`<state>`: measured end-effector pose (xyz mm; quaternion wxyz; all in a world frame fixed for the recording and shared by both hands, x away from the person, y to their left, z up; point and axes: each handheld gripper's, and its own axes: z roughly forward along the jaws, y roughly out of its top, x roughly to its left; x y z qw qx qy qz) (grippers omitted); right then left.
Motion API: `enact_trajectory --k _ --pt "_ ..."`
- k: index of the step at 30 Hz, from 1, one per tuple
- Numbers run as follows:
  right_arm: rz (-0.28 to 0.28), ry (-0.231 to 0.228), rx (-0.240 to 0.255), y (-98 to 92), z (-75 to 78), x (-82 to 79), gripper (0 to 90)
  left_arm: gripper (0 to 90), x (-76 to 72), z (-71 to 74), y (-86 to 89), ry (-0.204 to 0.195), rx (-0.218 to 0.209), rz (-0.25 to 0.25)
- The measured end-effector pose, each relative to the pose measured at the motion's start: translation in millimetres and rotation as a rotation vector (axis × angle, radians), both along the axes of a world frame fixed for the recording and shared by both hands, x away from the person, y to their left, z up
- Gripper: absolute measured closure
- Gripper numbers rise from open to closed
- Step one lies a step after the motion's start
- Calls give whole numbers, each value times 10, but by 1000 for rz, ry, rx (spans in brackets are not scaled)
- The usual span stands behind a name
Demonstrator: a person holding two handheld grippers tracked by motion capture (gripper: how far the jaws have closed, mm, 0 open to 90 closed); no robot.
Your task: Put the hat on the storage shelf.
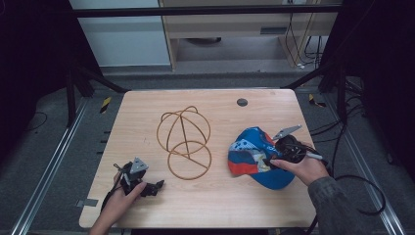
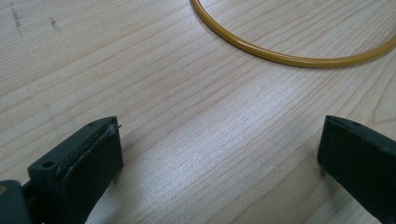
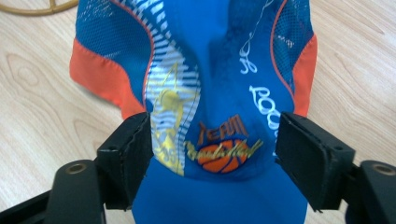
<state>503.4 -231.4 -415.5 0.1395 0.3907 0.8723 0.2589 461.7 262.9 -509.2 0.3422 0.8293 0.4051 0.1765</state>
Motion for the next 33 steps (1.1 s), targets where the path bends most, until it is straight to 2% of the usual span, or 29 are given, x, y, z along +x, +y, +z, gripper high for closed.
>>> enact_trajectory --k 6,12,17,18,19,21,22,23,27,30,33 --pt "-9 10 12 44 37 99 318 0 0 0 0 0 0 0" --pt "2 34 -2 121 1 178 375 0 0 0 0 0 0 0" --pt "-3 73 0 158 -59 244 545 0 0 0 0 0 0 0" --pt "-3 73 0 158 -59 244 545 0 0 0 0 0 0 0" --pt "7 84 -8 163 -70 256 635 0 0 0 0 0 0 0" --pt "11 95 -12 168 -80 264 721 0 0 0 0 0 0 0" --pt "11 95 -12 168 -80 264 721 0 0 0 0 0 0 0" --pt "27 102 -4 169 -81 271 808 0 0 0 0 0 0 0" --pt "42 111 -1 165 -46 269 879 0 0 0 0 0 0 0" --pt "46 113 1 158 -16 262 892 0 0 0 0 0 0 0" --pt "52 99 13 132 78 248 897 0 0 0 0 0 0 0"
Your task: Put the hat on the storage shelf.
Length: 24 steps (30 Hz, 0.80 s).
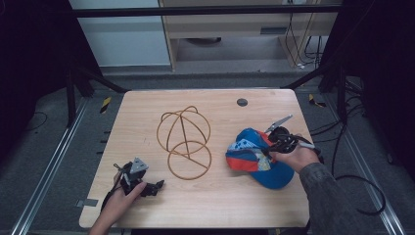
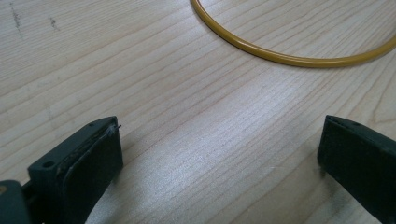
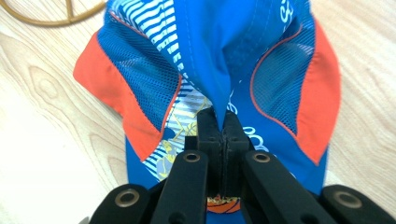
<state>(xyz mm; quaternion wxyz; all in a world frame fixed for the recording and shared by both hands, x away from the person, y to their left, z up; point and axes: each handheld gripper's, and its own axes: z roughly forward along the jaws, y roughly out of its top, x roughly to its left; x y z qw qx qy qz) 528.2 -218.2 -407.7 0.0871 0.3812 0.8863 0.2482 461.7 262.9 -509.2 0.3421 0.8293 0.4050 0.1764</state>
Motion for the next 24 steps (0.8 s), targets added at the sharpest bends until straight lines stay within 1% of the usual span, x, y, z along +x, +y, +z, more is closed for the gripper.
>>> enact_trajectory --k 2,5,6,8,9,10,11,12,13,14,15,16,21,22,23,24 --pt "-3 0 4 -3 23 -8 897 0 0 0 0 0 0 0" --pt "10 -14 12 -25 131 -28 897 0 0 0 0 0 0 0" --pt "10 -14 12 -25 131 -28 897 0 0 0 0 0 0 0" --pt "21 -26 16 -28 235 -49 897 0 0 0 0 0 0 0" --pt "21 -26 16 -28 235 -49 897 0 0 0 0 0 0 0" --pt "25 -37 21 -26 309 -64 897 0 0 0 0 0 0 0" --pt "30 -44 23 -26 347 -70 897 0 0 0 0 0 0 0" --pt "30 -44 23 -26 347 -70 897 0 0 0 0 0 0 0" --pt "32 -49 26 -24 385 -77 897 0 0 0 0 0 0 0" --pt "35 -56 36 -23 461 -88 897 0 0 0 0 0 0 0" --pt "35 -56 36 -23 461 -88 897 0 0 0 0 0 0 0" --pt "39 -69 39 -24 538 -94 896 0 0 0 0 0 0 0" --pt "42 -97 66 -19 739 -118 896 0 0 0 0 0 0 0" --pt "42 -97 66 -19 739 -118 896 0 0 0 0 0 0 0" --pt "48 -112 71 -11 830 -128 896 0 0 0 0 0 0 0" --pt "48 -112 71 -11 830 -128 896 0 0 0 0 0 0 0"
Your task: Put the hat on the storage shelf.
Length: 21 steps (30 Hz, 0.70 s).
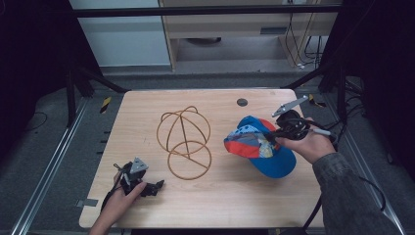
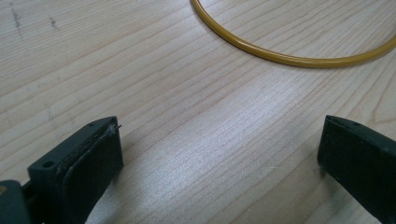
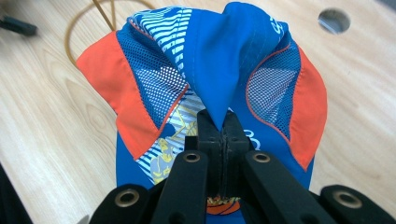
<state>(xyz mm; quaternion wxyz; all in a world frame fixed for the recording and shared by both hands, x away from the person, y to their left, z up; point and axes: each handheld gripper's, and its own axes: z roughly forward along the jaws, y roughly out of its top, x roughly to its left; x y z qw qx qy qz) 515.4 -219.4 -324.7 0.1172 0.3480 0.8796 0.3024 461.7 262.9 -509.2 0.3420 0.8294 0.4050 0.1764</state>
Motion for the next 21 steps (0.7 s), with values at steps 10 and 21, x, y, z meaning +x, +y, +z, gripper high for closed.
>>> enact_trajectory --k 10,21 --pt "29 -86 26 78 443 -24 896 0 1 -1 -1 -2 -2 1" --pt "17 -150 52 98 747 -27 897 0 2 0 0 -2 -2 -1"
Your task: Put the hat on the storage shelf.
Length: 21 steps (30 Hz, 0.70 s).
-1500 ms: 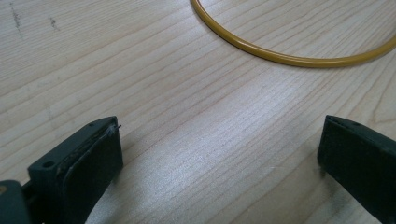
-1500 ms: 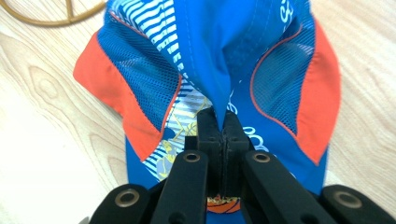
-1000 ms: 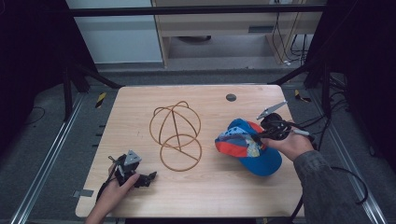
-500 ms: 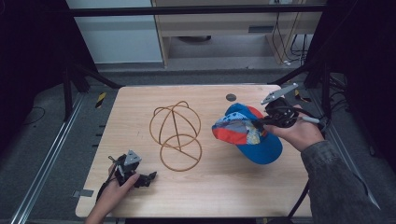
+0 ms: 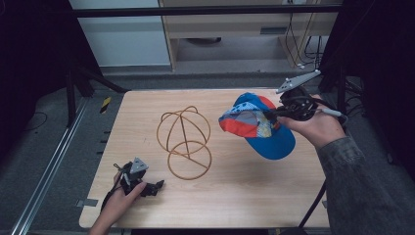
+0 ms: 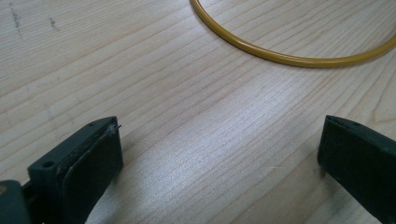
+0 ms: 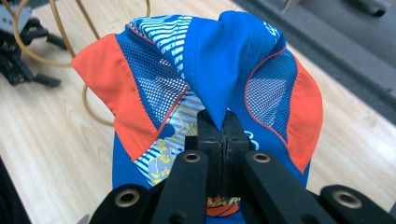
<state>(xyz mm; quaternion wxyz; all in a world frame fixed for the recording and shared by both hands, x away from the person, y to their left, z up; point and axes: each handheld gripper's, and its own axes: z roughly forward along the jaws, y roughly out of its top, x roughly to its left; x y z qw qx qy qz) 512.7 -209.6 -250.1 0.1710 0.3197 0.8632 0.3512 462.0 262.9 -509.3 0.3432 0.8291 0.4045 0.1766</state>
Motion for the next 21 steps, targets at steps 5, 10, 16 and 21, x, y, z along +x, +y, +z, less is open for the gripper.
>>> enact_trajectory --k 5,10,16,21 --pt "6 -47 31 44 146 0 897 0 0 3 1 2 2 -1" --pt "4 -85 49 126 260 7 897 0 0 2 1 3 2 -1" --pt "6 -113 64 217 336 2 897 0 0 3 1 3 2 -1" --pt "22 -136 83 351 395 -1 897 0 0 3 1 3 3 -1"
